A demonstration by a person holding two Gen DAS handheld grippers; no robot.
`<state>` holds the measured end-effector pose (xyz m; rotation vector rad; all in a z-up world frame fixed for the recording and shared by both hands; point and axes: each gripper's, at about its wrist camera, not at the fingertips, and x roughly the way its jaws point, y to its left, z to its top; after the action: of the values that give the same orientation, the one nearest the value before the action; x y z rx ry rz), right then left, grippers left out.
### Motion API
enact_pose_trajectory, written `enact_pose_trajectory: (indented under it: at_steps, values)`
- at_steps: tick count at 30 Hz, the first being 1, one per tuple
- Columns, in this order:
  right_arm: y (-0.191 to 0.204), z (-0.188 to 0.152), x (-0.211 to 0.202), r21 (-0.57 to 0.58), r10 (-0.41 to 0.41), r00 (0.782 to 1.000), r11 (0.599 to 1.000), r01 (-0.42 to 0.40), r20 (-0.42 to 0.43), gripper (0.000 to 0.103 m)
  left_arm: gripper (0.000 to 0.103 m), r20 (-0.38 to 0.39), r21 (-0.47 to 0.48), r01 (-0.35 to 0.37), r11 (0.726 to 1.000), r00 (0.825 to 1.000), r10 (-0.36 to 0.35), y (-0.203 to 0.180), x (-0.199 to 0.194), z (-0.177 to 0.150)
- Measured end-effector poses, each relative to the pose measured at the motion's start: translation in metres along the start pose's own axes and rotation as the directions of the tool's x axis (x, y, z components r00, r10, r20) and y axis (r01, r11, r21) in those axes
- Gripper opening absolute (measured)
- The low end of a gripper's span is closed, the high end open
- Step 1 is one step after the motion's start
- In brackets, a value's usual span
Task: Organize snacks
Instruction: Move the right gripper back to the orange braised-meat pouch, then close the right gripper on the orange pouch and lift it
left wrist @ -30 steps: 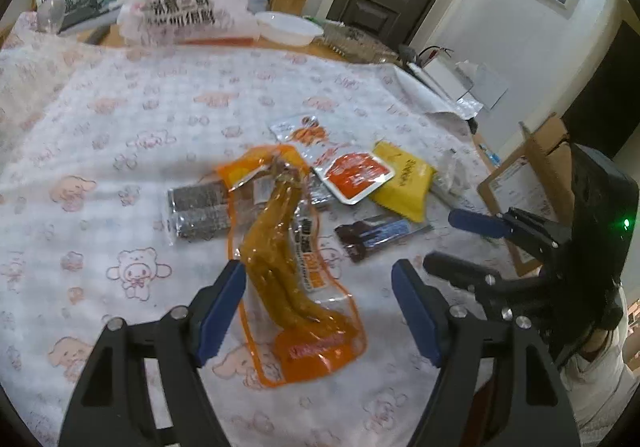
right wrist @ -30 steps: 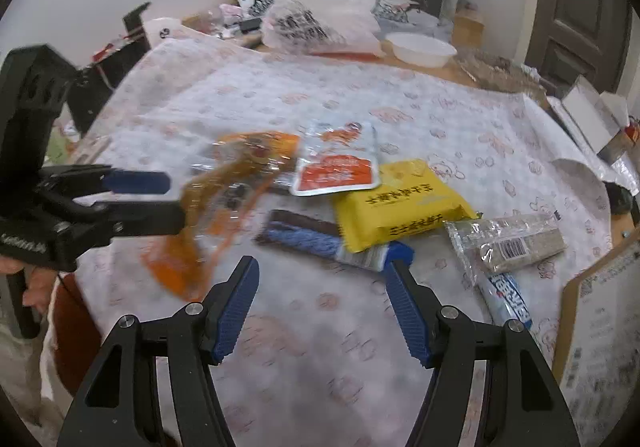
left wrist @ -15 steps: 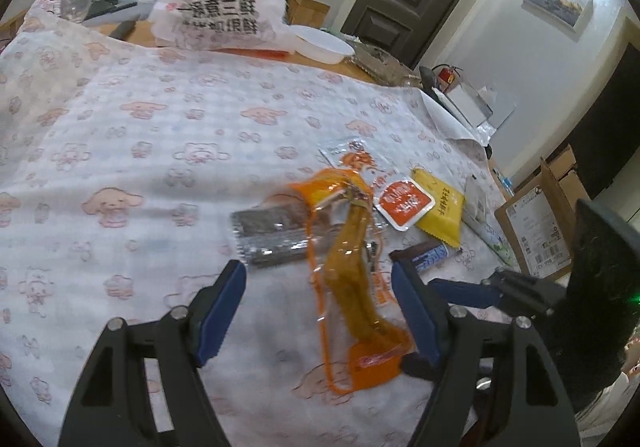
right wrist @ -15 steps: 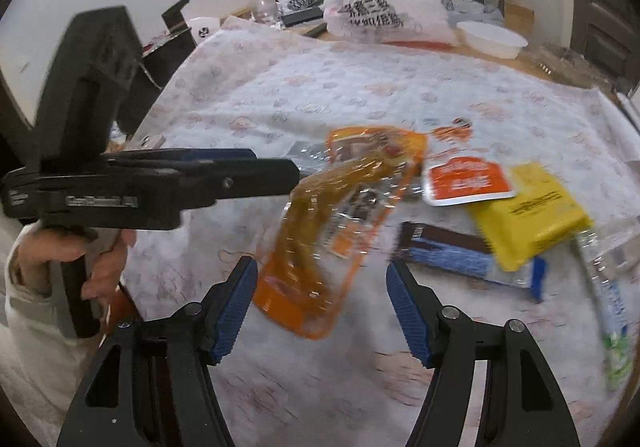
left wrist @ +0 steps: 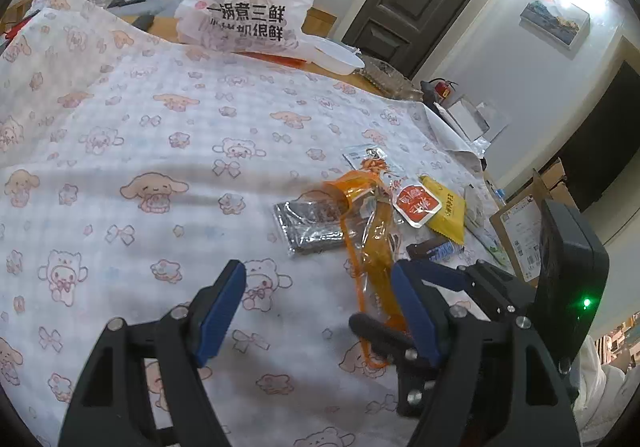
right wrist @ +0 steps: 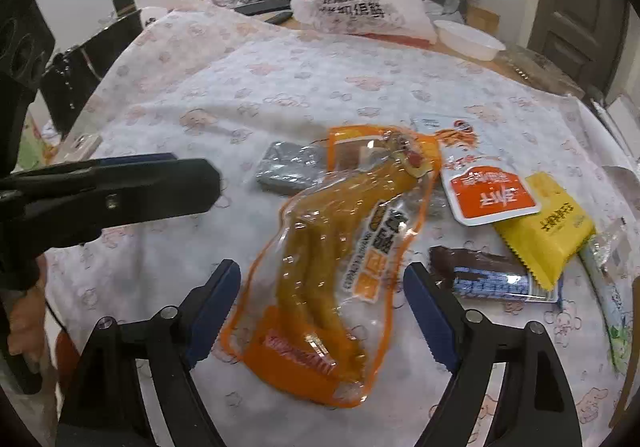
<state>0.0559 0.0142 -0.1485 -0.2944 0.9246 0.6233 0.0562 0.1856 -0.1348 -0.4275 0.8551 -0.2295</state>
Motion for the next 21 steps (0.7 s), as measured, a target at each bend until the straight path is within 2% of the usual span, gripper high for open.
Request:
enact_pose_trajectory:
  at_steps: [2, 4, 6, 8, 11, 14, 16, 17, 19, 21]
  values:
    - [-0.001, -0.001, -0.002, -0.02, -0.018, 1.0, 1.0, 0.018, 0.006, 0.064, 0.072, -0.003, 0.001, 0.008, 1.0, 1.0, -0.008, 0.0, 0.001, -0.001]
    - [-0.002, -0.003, -0.004, -0.042, -0.016, 1.0, 0.999, 0.016, 0.006, 0.06, 0.072, -0.008, 0.003, 0.015, 1.0, 1.0, -0.015, -0.002, 0.003, -0.002]
    - [-0.003, -0.005, -0.008, -0.071, -0.011, 1.0, 0.997, 0.011, 0.006, 0.044, 0.072, -0.013, 0.007, 0.023, 1.0, 1.0, -0.023, -0.005, 0.004, -0.002]
    - [-0.003, -0.006, -0.013, -0.092, -0.01, 1.0, 0.996, 0.012, 0.022, 0.033, 0.072, -0.016, 0.01, 0.032, 0.999, 0.999, -0.032, -0.007, 0.006, -0.001]
    - [-0.004, -0.008, -0.019, -0.117, 0.003, 1.0, 0.993, 0.0, 0.027, 0.027, 0.072, -0.025, 0.016, 0.045, 0.999, 0.999, -0.045, -0.013, 0.01, -0.001]
    - [-0.009, -0.008, -0.028, -0.114, 0.052, 0.998, 0.992, -0.049, 0.029, 0.026, 0.072, -0.036, 0.028, 0.055, 0.998, 0.998, -0.054, -0.019, 0.014, -0.002]
    - [-0.016, -0.01, -0.032, -0.101, 0.103, 0.995, 0.99, -0.101, 0.014, 0.036, 0.072, -0.039, 0.033, 0.058, 0.998, 0.998, -0.056, -0.023, 0.016, -0.002]
    - [-0.016, -0.011, -0.032, -0.101, 0.106, 0.994, 0.989, -0.105, 0.009, 0.045, 0.072, -0.041, 0.035, 0.058, 0.998, 0.998, -0.057, -0.024, 0.016, -0.002]
    - [-0.018, -0.016, -0.033, -0.108, 0.079, 0.997, 0.991, -0.078, 0.003, 0.046, 0.072, -0.043, 0.038, 0.059, 0.998, 0.997, -0.057, -0.025, 0.017, -0.002]
    - [-0.02, -0.021, -0.033, -0.107, 0.044, 0.999, 0.993, -0.044, -0.002, 0.052, 0.072, -0.045, 0.038, 0.059, 0.998, 0.997, -0.057, -0.026, 0.018, -0.001]
